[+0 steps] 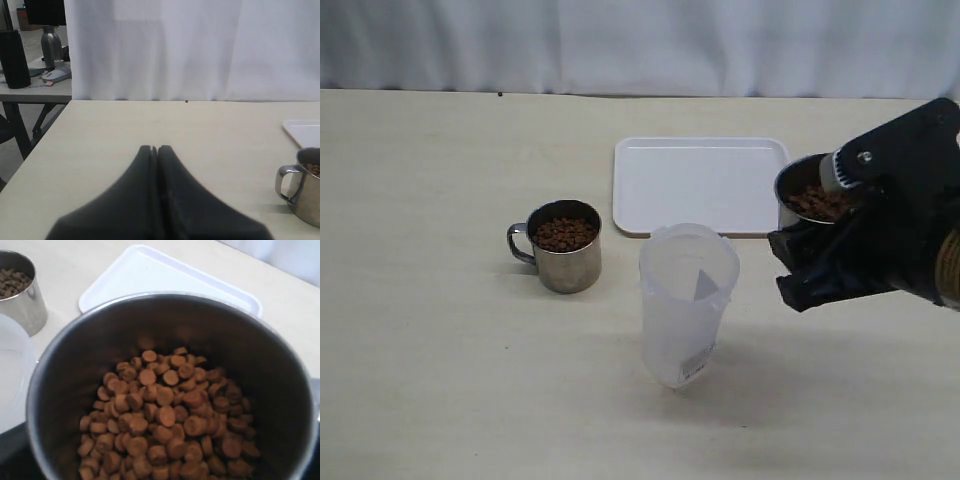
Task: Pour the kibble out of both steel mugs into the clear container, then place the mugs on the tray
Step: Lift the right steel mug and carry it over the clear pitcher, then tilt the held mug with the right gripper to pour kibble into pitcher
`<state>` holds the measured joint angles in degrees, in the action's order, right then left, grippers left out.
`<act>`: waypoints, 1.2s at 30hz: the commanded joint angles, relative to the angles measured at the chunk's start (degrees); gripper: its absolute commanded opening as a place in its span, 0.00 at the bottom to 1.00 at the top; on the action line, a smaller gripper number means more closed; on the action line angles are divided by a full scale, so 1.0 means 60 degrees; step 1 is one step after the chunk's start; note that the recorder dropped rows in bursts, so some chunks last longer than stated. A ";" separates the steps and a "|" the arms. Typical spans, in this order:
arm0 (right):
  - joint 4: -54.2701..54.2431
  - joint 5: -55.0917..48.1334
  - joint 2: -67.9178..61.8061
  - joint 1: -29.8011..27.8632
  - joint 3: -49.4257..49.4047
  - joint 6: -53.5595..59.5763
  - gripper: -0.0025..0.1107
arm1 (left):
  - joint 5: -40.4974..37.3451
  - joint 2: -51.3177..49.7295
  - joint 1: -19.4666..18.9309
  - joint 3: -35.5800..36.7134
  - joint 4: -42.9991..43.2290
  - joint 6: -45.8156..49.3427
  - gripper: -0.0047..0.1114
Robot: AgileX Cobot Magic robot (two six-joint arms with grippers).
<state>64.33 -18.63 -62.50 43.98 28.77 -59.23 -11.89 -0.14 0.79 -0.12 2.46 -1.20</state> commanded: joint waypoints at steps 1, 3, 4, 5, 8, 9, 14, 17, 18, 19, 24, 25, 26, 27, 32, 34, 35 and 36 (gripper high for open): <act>0.0681 -0.1131 0.0078 0.1019 0.0440 -0.0058 0.06 | 0.0103 0.0023 -0.0008 0.0020 0.0003 -0.0019 0.04; 0.0732 -0.1982 0.0078 0.1458 0.0659 -0.0038 0.06 | 0.0103 0.0023 -0.0008 0.0020 0.0003 -0.0019 0.04; 0.0812 -0.2412 0.0078 0.1655 0.0740 0.0000 0.06 | 0.0103 0.0023 -0.0008 0.0020 0.0003 -0.0019 0.04; 0.0972 -0.2651 0.0078 0.1806 0.0760 0.0000 0.06 | 0.0103 0.0023 -0.0008 0.0020 0.0003 -0.0019 0.04; 0.1361 -0.2895 0.0078 0.2281 0.0860 0.0000 0.06 | 0.0103 0.0023 -0.0008 0.0020 0.0003 -0.0019 0.04; 0.1460 -0.3002 0.0032 0.2434 0.0882 0.0000 0.06 | 0.0103 0.0023 -0.0008 0.0020 0.0003 -0.0019 0.04; 0.1738 -0.3870 -0.0530 0.2832 0.1158 0.0026 0.06 | 0.0103 0.0023 -0.0008 0.0020 0.0003 -0.0019 0.04; 0.1761 -0.3927 -0.0933 0.2830 0.1455 0.0353 0.06 | 0.0103 0.0023 -0.0008 0.0020 0.0003 -0.0019 0.04; 0.1781 -0.3946 -0.1070 0.2830 0.1538 0.0588 0.06 | 0.0103 0.0023 -0.0008 0.0020 0.0003 -0.0019 0.04; 0.1781 -0.3947 -0.1207 0.2830 0.1625 0.0803 0.06 | 0.0103 0.0023 -0.0008 0.0020 0.0003 -0.0019 0.04; 0.2251 -0.3972 -0.1695 0.2830 0.1760 0.1085 0.06 | 0.0103 0.0023 -0.0008 0.0020 0.0003 -0.0019 0.04; 0.2398 -0.3972 -0.1779 0.2830 0.1760 0.1085 0.06 | 0.0103 0.0023 -0.0008 0.0020 0.0003 -0.0019 0.04; 0.2532 -0.3972 -0.1842 0.2830 0.1760 0.1085 0.06 | 0.0103 0.0023 -0.0008 0.0020 0.0003 -0.0019 0.04; 0.2596 -0.3972 -0.1888 0.2830 0.1760 0.1085 0.06 | 0.0103 0.0023 -0.0008 0.0020 0.0003 -0.0019 0.04; 0.2638 -0.3988 -0.1986 0.3092 0.1760 0.1828 0.06 | 0.0103 0.0023 -0.0008 0.0020 0.0003 -0.0019 0.04; 0.2654 -0.4178 -0.1986 0.3300 0.1760 0.2013 0.06 | 0.0103 0.0023 -0.0008 0.0020 0.0003 -0.0019 0.04; 0.2658 -0.4277 -0.1986 0.3425 0.1760 0.2131 0.06 | 0.0103 0.0023 -0.0008 0.0020 0.0003 -0.0019 0.04; 0.2658 -0.4350 -0.1986 0.3522 0.1760 0.2286 0.06 | 0.0103 0.0023 -0.0008 0.0020 0.0003 -0.0019 0.04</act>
<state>78.65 -42.59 -74.43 63.52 38.66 -48.07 -11.89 -0.14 0.79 -0.12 2.46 -1.20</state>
